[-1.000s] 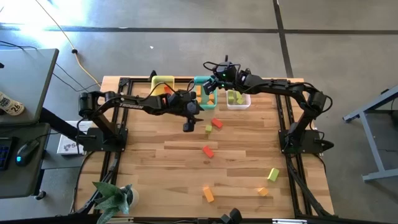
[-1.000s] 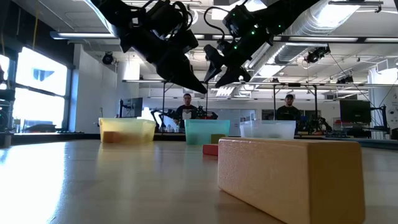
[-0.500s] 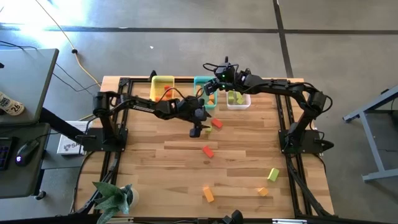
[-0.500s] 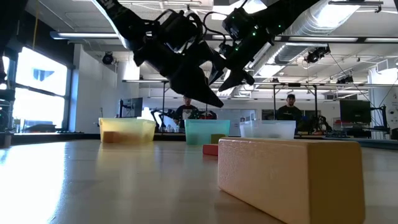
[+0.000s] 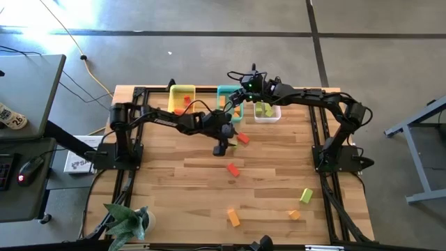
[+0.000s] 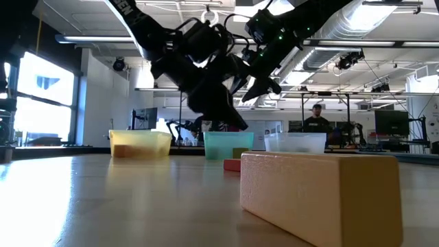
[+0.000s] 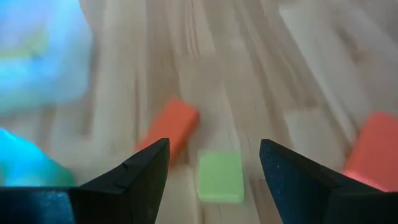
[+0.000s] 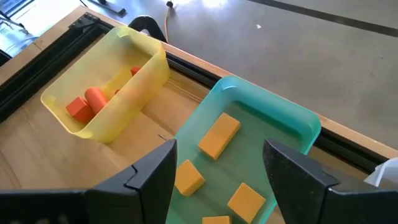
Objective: Sort & place blocks by color
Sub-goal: Put the green block into the transparent bin
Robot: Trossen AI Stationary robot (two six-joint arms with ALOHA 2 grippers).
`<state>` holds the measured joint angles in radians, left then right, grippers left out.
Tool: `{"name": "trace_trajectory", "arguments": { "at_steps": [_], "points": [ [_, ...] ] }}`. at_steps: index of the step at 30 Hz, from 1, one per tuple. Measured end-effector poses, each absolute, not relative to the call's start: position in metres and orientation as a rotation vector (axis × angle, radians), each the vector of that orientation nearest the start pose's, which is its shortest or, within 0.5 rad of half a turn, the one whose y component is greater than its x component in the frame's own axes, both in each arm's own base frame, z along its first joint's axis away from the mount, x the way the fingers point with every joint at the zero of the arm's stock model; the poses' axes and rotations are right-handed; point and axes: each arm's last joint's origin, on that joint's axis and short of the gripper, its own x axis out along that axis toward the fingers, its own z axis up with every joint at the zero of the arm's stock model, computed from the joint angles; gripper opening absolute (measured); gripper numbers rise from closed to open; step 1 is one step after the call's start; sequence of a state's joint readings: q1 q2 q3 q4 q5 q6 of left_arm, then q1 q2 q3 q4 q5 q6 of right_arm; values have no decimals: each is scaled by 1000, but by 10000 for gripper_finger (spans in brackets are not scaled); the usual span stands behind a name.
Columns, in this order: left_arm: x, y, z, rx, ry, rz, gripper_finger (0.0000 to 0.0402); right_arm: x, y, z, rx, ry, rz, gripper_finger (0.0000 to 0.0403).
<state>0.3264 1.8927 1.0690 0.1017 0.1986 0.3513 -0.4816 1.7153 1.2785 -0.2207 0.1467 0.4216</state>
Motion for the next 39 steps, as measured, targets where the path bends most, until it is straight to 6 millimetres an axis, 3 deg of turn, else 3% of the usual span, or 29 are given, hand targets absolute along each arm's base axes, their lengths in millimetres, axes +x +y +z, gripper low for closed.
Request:
{"name": "trace_trajectory", "arguments": {
  "at_steps": [10, 22, 26, 31, 39],
  "points": [
    [371, 114, 112, 128, 822, -2, 239, 335, -180, 254, 505, 553, -740, 225],
    [378, 107, 112, 161, 785, 8, 233, 334, -178, 253, 518, 581, -720, 225],
    [377, 109, 112, 181, 801, 61, 192, 334, -178, 252, 529, 584, -694, 225],
    [377, 111, 113, 176, 796, 62, 102, 334, -178, 252, 551, 589, -648, 225],
    [372, 111, 121, 116, 815, 77, 101, 327, -179, 252, 596, 649, -561, 225]
  ]
}}
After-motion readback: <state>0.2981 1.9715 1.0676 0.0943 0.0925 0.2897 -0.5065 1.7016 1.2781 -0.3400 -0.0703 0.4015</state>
